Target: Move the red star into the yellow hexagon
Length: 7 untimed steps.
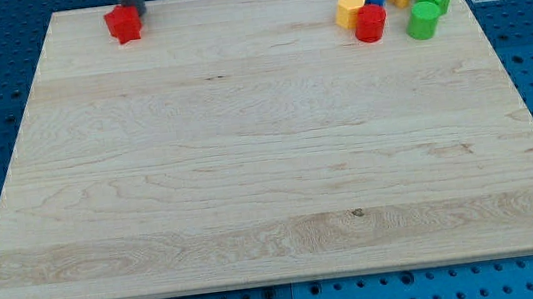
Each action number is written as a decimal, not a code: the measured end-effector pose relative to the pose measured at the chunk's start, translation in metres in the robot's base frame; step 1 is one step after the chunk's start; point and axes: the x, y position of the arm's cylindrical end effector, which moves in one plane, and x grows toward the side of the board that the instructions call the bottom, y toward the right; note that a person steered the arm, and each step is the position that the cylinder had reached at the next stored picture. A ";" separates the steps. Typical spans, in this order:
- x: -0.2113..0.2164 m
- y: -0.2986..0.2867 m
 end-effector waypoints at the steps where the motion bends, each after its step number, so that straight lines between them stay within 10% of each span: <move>1: 0.005 -0.006; 3: 0.000 -0.067; 7: 0.093 0.026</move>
